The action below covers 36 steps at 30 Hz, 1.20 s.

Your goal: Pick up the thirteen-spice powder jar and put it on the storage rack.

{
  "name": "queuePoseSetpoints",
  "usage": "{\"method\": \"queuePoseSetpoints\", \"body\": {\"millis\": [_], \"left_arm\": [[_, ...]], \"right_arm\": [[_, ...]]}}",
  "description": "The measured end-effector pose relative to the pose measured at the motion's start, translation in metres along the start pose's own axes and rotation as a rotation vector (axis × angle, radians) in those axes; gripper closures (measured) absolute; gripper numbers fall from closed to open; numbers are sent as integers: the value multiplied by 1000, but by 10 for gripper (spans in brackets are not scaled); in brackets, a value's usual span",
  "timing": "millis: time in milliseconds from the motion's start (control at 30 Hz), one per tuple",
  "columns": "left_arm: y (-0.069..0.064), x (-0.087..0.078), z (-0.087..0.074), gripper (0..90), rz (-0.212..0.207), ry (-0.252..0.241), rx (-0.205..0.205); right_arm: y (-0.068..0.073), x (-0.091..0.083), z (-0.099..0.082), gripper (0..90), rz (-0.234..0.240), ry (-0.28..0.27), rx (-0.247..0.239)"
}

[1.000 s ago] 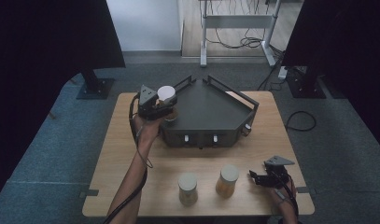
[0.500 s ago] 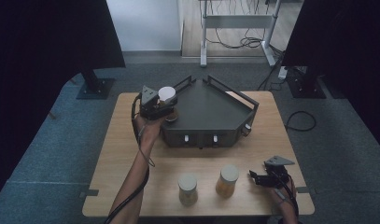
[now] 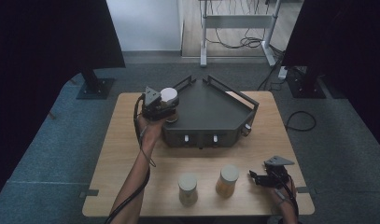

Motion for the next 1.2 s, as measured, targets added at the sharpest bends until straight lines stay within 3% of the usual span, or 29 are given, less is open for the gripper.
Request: {"method": "queuePoseSetpoints", "body": {"millis": [167,300,533,1200], "left_arm": [[0,-2,1,286,0,-29,4],[2,-4,9,188,-24,-59,-13],[0,-5,13,86,-11,-43,16],[-2,-13,12,69,18,-29,44]], "right_arm": [[0,0,0,195,0,0,0],[0,0,0,195,1,0,0],[0,0,0,195,1,0,-2],[0,0,0,195,2,0,-2]]}}
Point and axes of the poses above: each handheld gripper's, and its own axes: x roughly forward along the jaws, z roughly out of its top, y roughly to its left, the point moved 9 cm from there along x, roughly forward along the jaws, and after that the axes turned 8 degrees about z, right-handed, at the moved point
